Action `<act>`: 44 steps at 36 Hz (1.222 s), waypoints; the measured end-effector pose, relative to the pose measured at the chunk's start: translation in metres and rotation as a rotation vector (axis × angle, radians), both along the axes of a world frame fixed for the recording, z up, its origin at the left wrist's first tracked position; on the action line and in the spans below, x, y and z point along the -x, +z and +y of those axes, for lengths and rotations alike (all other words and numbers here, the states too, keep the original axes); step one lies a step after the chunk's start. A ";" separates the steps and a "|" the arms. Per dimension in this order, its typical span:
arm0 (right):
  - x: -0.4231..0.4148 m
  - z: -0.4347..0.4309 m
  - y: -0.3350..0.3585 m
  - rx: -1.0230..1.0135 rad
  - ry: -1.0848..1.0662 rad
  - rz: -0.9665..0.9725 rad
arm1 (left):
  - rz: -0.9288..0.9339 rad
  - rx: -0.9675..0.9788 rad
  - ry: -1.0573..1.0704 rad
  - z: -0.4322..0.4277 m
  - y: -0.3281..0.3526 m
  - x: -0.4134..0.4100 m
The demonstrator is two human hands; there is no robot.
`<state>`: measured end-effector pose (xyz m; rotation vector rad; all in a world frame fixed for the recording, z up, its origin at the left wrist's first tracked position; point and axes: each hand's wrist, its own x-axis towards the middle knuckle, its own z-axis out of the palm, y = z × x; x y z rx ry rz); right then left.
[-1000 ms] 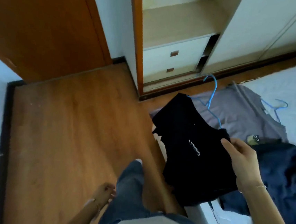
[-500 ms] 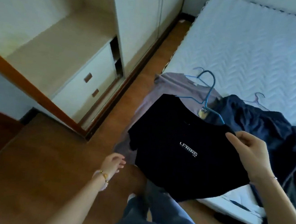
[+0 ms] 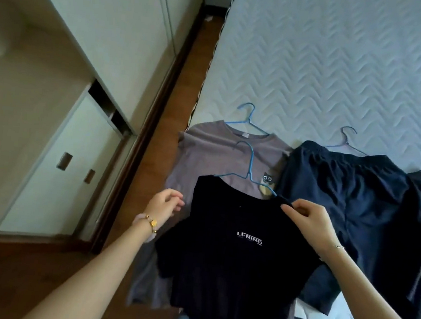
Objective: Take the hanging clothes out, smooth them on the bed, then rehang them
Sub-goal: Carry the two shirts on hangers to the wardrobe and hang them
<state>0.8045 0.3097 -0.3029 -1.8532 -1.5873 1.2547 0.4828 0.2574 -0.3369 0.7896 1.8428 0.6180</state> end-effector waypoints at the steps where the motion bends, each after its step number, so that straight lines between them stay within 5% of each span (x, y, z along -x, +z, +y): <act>1: 0.000 0.009 -0.011 0.014 -0.004 -0.011 | 0.018 0.008 -0.024 0.017 -0.007 0.002; 12: -0.003 0.097 -0.170 0.006 -0.007 -0.345 | 0.406 -0.074 -0.325 0.231 -0.139 0.025; 23: -0.008 0.106 -0.267 0.068 -0.080 -0.542 | 0.848 -0.085 -0.729 0.351 -0.228 0.020; 28: -0.013 0.113 -0.274 0.095 -0.061 -0.534 | 0.907 -0.088 -0.645 0.365 -0.237 0.014; 44: -0.006 0.095 -0.238 0.195 -0.120 -0.406 | 0.509 -0.233 -0.391 0.288 -0.151 0.009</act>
